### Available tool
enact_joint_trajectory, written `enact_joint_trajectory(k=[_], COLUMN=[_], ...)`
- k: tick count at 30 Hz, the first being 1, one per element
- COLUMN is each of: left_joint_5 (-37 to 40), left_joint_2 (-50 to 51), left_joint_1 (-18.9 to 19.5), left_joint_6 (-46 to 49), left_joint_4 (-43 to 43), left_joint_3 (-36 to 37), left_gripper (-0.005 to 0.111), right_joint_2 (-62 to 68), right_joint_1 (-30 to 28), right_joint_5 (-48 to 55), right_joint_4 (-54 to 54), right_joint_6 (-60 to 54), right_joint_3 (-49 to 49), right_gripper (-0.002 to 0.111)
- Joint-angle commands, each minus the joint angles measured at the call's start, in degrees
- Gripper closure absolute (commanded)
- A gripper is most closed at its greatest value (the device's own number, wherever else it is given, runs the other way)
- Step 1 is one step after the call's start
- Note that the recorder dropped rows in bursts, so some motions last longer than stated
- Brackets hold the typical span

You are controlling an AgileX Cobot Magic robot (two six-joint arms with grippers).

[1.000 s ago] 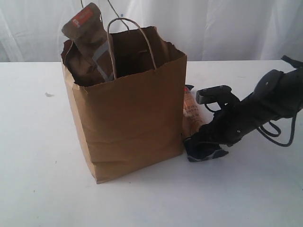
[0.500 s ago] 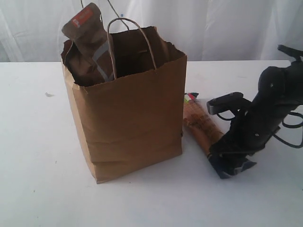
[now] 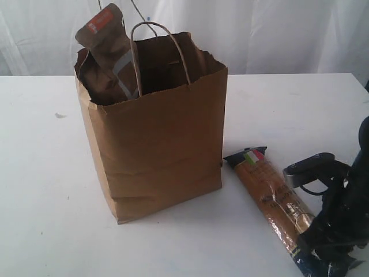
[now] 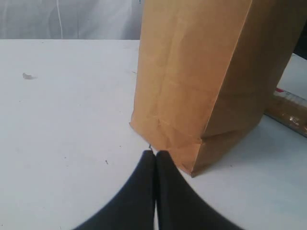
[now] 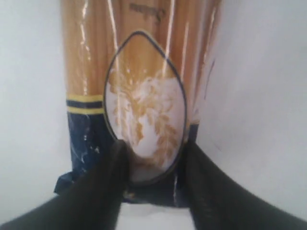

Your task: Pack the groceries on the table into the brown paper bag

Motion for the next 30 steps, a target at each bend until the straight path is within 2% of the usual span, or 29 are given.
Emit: enact_joint_trajectory(k=[1,3,10,15,23,30], left_joint_5=[0.09,0.09,0.09,0.09,0.09,0.09], left_joint_2=[-0.30,-0.30,-0.30,-0.30,-0.30,-0.30], left_joint_1=[0.27,0.27,0.27,0.27,0.27,0.27], left_joint_6=[0.30,0.30,0.30,0.30,0.41,0.41], left_joint_4=[-0.60,-0.60,-0.60,-0.60,-0.60,-0.60], left_joint_3=[0.27,0.27,0.27,0.27,0.27,0.27], left_gripper=[0.107,0.107,0.107,0.107,0.107,0.107], right_joint_2=[-1.98,-2.33,-2.47,-2.01,6.67,14.68], right_joint_1=[-0.45,-0.45,-0.45,-0.45,1.29,3.00], right_joint_5=[0.07,-1.90,-9.60,-16.04,-13.74,-15.74], right_joint_4=[0.85,3.59,13.32,13.50,13.52,12.51], right_joint_6=[-0.09,-1.41,-10.01,-12.35,-13.34,-13.34], right_joint_3=[0.40,0.40,-3.71,-6.09,-13.92,-18.46], right_gripper=[0.032,0.029,0.030,0.030,0.027,0.027])
